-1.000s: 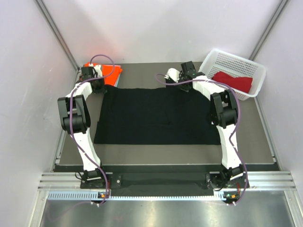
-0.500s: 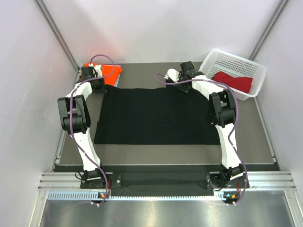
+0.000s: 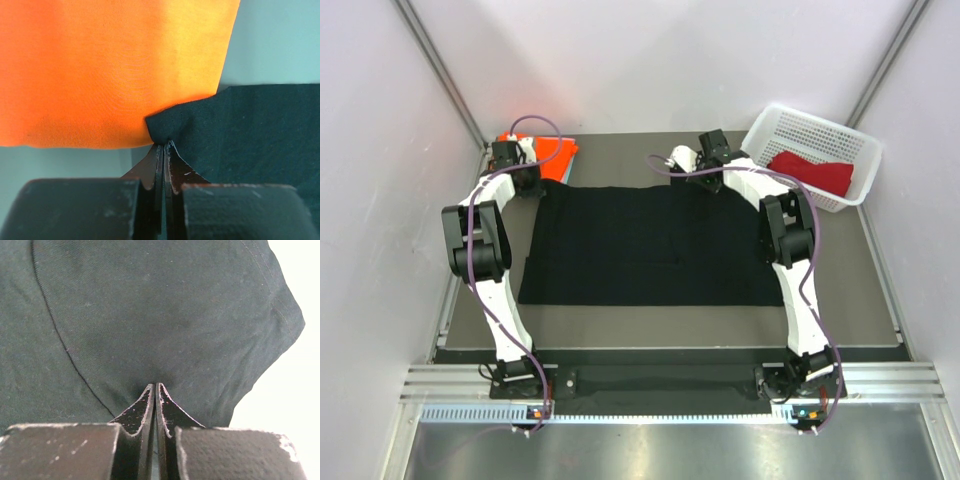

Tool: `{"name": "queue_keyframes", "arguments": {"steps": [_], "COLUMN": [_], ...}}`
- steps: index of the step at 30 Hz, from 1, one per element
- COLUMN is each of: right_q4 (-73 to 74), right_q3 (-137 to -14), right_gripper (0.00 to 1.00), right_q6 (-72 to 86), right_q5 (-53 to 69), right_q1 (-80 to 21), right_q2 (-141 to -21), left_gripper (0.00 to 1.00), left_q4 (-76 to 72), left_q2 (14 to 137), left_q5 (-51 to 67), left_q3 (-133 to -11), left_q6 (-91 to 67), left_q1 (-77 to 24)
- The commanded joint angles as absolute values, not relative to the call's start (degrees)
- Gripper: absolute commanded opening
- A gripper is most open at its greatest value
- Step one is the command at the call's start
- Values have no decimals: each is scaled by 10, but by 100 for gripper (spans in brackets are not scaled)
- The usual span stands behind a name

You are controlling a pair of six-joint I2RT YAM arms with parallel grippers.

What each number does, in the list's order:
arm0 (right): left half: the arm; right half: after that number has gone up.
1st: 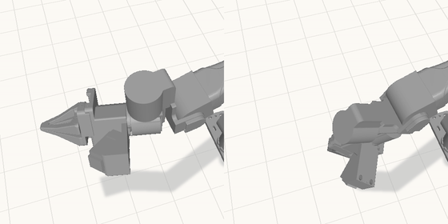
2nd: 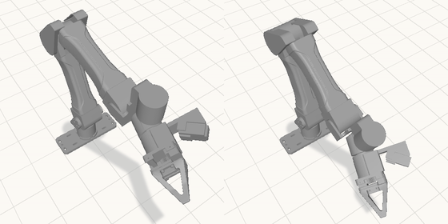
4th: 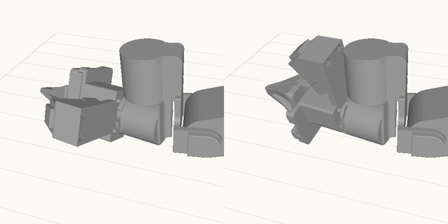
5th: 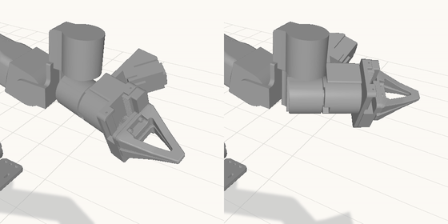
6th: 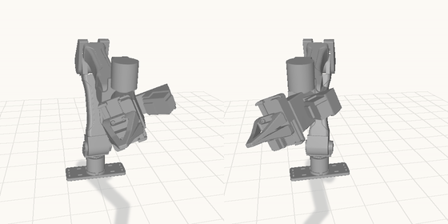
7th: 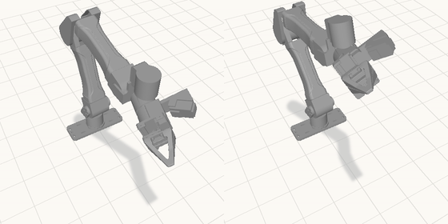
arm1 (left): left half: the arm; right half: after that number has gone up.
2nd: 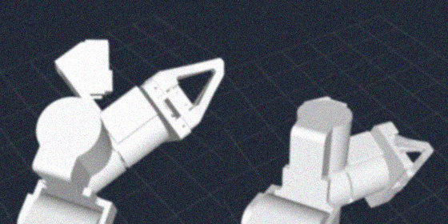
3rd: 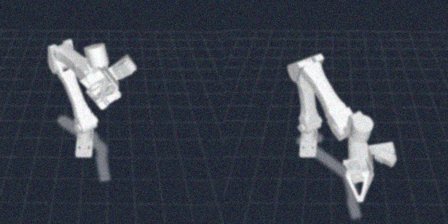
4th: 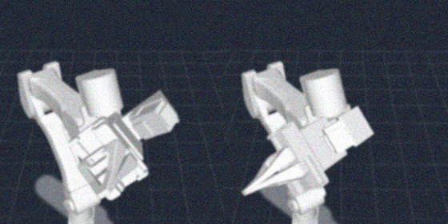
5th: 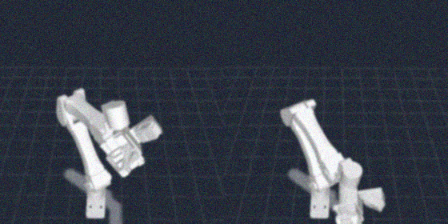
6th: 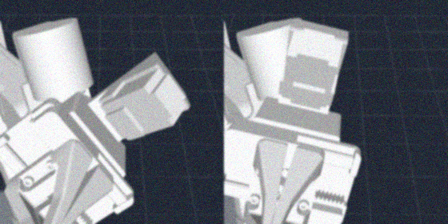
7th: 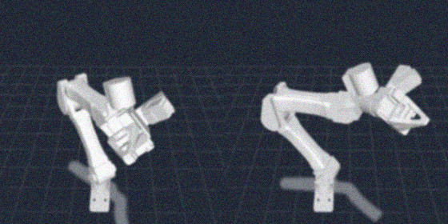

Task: Fold and stack the t-shirts
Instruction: Fold the tshirt

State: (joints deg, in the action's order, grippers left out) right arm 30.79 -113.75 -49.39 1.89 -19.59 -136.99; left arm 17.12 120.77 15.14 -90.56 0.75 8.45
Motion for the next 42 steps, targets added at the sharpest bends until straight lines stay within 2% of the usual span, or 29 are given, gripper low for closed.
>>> {"name": "queue_keyframes", "arguments": {"steps": [1,3,9,10,13,17,25,42], "right_q4": [302,276,209,213,230,241,332,323], "right_q3": [-1148,-1142,-1071,-1068,-1055,-1047,-1107,-1137], "right_gripper": [0,0,0,3,20,30,34,36], "right_q6": [-468,-453,-457,-462,-475,-478,-481,-488], "right_q5": [3,-27,-13,-7,26,50,99,71], "right_q1": [-204,-201,-199,-199,-199,-199,-198,-181], "right_q2": [-1377,-1360,-1282,-1277,-1261,-1249,-1292,-1355], "left_gripper": [0,0,0,0,0,0,0,0], "left_q4": [154,154,156,154,152,152,154,155], "left_q2": [1187,1181,1177,1176,1175,1177,1176,1184], "left_q5": [159,160,161,162,159,159,152,146], "left_q3": [-911,-907,-896,-894,-893,-894,-894,-907], "left_q6": [2,-13,-13,-14,-13,-12,-5,-4], "left_q1": [82,80,79,79,79,79,78,79]}}
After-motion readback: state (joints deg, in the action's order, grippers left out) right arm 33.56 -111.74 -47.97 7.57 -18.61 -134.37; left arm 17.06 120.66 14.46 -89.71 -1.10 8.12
